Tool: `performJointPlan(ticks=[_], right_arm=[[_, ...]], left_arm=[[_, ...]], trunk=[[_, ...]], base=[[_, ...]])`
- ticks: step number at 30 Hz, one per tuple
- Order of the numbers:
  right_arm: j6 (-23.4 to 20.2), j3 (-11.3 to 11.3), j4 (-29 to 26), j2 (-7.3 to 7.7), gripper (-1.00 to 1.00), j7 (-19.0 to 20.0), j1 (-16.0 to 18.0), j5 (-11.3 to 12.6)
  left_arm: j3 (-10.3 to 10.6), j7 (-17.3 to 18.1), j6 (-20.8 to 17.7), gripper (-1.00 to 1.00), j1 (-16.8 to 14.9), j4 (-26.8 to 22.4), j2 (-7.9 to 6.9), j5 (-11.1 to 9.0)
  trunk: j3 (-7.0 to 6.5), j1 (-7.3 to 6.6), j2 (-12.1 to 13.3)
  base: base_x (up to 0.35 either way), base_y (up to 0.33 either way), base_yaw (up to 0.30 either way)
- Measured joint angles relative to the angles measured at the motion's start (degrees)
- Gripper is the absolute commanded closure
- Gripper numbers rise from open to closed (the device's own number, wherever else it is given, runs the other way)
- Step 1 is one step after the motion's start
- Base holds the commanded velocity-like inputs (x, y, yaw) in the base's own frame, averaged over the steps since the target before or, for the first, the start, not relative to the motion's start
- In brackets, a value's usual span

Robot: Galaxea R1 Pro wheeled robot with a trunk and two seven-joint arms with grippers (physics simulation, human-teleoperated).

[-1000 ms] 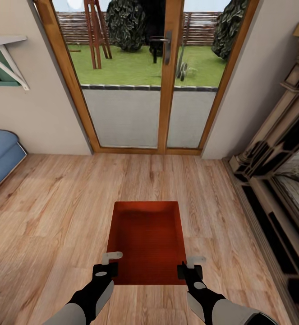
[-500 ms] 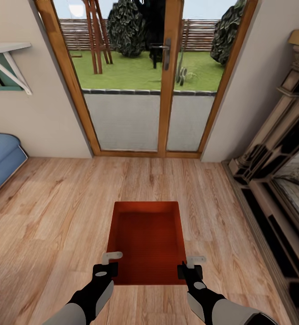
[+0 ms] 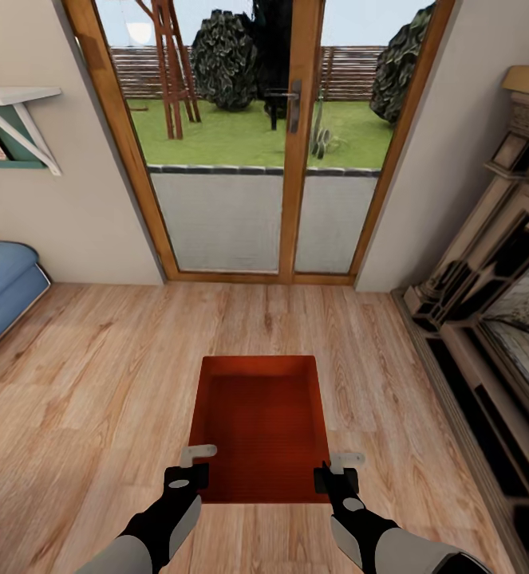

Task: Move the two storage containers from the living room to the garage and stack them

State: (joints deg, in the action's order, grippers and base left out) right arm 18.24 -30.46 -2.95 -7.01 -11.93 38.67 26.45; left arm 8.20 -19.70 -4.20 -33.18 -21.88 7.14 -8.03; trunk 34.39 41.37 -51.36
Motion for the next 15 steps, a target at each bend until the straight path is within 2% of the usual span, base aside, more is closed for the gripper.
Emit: performJointPlan(ticks=[15], right_arm=[[0.00, 0.00, 0.00, 0.00, 1.00, 0.00, 0.00, 0.00]], left_arm=[[0.00, 0.00, 0.00, 1.00, 0.00, 0.00, 0.00, 0.00]], trunk=[[-1.39, 0.00, 0.00]], base=[[0.000, 0.000, 0.000]])
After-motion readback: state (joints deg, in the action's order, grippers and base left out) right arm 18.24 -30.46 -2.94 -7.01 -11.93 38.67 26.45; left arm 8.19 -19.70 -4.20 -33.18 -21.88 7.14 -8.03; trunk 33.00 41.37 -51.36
